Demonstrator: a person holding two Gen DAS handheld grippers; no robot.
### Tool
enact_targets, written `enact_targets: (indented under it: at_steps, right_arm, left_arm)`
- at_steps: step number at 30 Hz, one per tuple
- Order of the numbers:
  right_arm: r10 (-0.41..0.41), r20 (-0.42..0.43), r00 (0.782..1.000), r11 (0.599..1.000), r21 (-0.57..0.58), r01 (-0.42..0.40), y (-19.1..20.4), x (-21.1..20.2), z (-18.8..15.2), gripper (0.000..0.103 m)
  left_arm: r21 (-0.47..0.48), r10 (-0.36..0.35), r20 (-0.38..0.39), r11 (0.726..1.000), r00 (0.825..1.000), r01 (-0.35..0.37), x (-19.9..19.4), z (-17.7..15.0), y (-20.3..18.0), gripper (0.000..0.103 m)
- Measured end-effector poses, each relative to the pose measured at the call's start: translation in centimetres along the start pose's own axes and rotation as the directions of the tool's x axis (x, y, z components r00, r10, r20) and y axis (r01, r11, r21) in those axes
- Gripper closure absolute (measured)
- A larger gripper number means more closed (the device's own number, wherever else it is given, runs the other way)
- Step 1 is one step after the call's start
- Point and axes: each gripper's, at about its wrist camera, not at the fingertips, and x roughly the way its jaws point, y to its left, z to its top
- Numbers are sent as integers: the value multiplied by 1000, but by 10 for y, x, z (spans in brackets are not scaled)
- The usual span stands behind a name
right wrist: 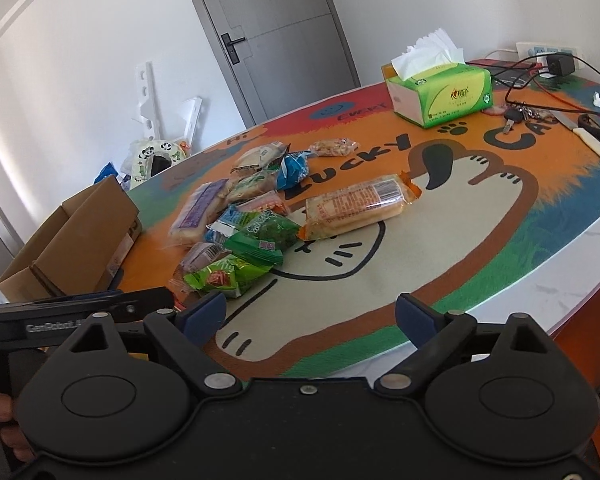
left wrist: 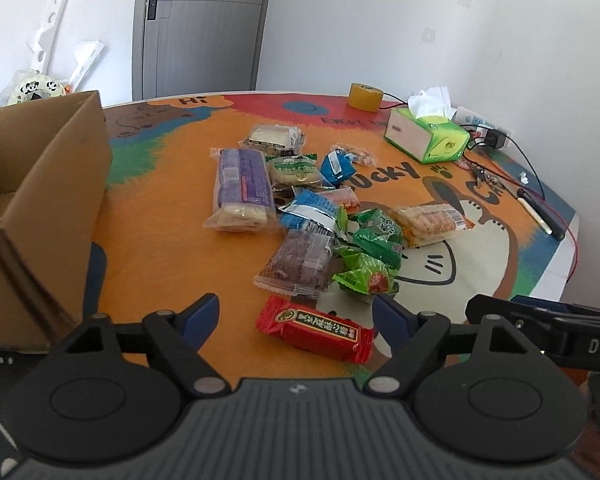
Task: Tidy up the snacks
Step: 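Reach the left tool to the red candy bar while the right tool reaches the green snack pack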
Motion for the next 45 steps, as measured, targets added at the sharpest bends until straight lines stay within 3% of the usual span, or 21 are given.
enact_targets:
  at_steps: [4,14,22,28,30,38,40,45]
  right_arm:
    - [1,2,1000,1000,0,-1,1,2,2,10]
    - [34,-16,999,999,-15,-35,16,15,3,12]
    - [47,-34,998,999,-25,-48,35,34,6,28]
    - [73,-51,996,997,-10,-73,41,43,8,49]
    - [80,-60,995,997,-15,-81,42,43,7,60]
    - [-2,-56,998,1000,4,2,28,34,6,63]
    - [-6,-48,999,1000,-4,6,29,31,7,63]
    - [12,-35,999,1000,-13,-12,35,34,12,61]
  left_arm:
    - [25,49,-17,999,999,-49,11,-3,-6,20]
    - [1,85,-26,996,996,-85,6,-9,7,19]
    - [-28,95,-16,995,995,-95,-9,-14,27,20]
    - [-48,85,7,995,996,-85,-16,-11,35,22]
    - [-52,81,14,995,997,-81,-18,-10,35,22]
    - [-45,48,7,998,999,-47,-3,-10,20,22]
    - [-44,36,9,998,999,-36,0,-11,17,26]
    - [-47,30,14,998,999,-29,5,-13,15,52]
